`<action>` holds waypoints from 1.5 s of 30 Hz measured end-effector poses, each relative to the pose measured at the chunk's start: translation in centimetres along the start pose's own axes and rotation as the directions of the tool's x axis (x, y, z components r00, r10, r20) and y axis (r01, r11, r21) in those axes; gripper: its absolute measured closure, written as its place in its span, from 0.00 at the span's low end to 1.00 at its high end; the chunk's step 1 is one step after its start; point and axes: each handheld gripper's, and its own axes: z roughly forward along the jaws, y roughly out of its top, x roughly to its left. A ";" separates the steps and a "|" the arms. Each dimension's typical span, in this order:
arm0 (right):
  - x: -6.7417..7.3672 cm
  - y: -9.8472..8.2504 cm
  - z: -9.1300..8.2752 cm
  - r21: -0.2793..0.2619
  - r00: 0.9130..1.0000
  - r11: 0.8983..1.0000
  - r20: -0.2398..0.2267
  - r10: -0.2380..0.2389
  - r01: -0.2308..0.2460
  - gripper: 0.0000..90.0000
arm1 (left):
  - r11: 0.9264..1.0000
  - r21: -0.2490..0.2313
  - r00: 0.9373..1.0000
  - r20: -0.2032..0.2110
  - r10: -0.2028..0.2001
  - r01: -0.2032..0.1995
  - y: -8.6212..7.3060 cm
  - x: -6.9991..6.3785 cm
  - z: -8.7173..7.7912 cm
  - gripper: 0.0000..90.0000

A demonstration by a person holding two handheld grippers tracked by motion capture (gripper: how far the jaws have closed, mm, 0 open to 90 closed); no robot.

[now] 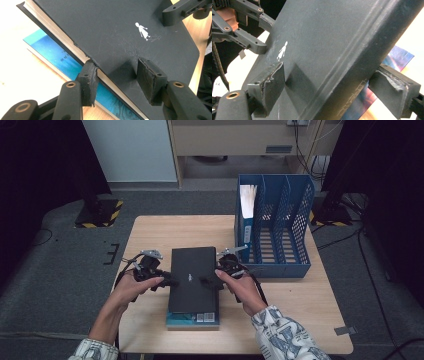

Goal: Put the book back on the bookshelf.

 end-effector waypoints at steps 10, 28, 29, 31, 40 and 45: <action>0.7 1.5 -0.4 -0.013 0.999 0.999 0.023 -0.047 0.047 0.19 | 1.000 -0.023 1.000 -0.020 -0.003 0.003 0.4 0.1 -0.8 0.63; 1.2 2.8 -0.5 -0.017 0.992 0.994 0.055 -0.109 0.110 0.19 | 0.999 -0.047 1.000 -0.030 0.004 -0.005 1.0 0.0 -2.0 0.72; 1.2 2.8 -0.5 -0.017 0.992 0.994 0.056 -0.110 0.111 0.19 | 0.999 -0.046 0.999 -0.032 0.006 -0.008 1.0 -0.1 -2.1 0.72; 1.2 2.9 -0.4 -0.017 0.992 0.993 0.060 -0.112 0.113 0.19 | 0.999 -0.037 0.999 -0.034 0.012 -0.013 1.2 -0.1 -2.2 0.73; 1.3 3.5 -0.6 -0.026 0.988 0.991 0.078 -0.130 0.133 0.20 | 0.999 -0.047 0.999 -0.049 0.009 -0.012 1.7 -0.1 -2.5 0.75; 1.4 3.8 -0.6 -0.030 0.987 0.990 0.086 -0.138 0.141 0.21 | 0.999 -0.051 0.998 -0.058 0.003 -0.006 1.8 0.0 -2.6 0.76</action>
